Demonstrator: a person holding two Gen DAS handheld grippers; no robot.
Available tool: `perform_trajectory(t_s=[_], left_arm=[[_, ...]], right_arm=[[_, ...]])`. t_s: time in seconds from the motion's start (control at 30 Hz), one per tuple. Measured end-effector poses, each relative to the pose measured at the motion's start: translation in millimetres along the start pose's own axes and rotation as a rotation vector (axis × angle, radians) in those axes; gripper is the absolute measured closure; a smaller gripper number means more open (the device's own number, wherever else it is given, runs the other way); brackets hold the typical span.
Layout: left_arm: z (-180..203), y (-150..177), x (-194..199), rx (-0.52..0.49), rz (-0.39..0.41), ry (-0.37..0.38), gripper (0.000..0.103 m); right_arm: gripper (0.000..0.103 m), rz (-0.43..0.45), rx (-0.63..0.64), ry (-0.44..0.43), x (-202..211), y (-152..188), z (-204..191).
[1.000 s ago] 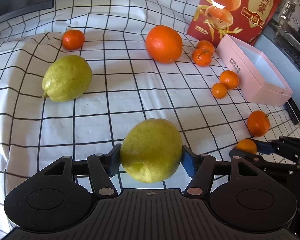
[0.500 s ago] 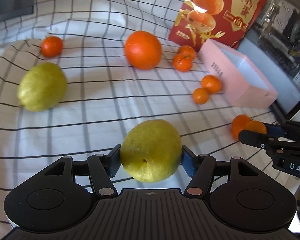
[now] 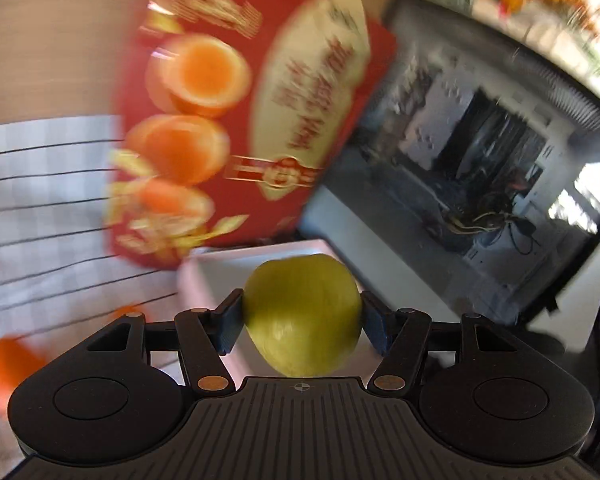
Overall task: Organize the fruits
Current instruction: 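Carry the pear and tangerine over the pink box and open both grippers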
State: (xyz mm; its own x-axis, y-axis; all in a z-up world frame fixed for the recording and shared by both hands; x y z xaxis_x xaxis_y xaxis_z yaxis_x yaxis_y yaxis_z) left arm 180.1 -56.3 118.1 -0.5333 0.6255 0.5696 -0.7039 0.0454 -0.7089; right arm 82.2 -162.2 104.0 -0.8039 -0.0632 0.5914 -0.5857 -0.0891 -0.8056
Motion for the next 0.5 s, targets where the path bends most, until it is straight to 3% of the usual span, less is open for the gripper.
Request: perform_trajectory(t_s=[0.1, 0.23, 0.37, 0.5], left_arm=[[14, -7, -75, -0.068, -0.134, -0.064, 0.036], [15, 8, -155, -0.138, -0.306, -0.131, 0.036], [5, 23, -192, -0.152, -0.355, -0.170, 0.036], [-3, 23, -202, -0.131, -0.332, -0.165, 0.036]], right_arm=[[0.071, -0.060, -0.037, 0.008, -33, 4, 26], [0.071, -0.168, -0.016, 0.049, -76, 26, 44], [0.071, -0.213, 0.019, 0.043, -99, 41, 50], [0.071, -0.236, 0.015, 0.030, -113, 46, 58]])
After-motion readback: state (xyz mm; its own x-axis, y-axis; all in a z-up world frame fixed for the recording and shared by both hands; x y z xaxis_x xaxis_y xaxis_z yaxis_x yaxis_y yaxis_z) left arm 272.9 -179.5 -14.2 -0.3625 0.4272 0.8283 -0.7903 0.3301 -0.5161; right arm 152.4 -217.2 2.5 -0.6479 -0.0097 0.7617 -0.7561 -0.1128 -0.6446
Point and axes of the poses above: each gripper's, at about its wrist camera, not at the fingertips, and x roughly against the way its jaws point, z to its right, y to its underside, the point moved 7 cm from there along -x, roughly the way its jaws point, and after that the axes turned 2 degrees about y, right-handed, at the moved point
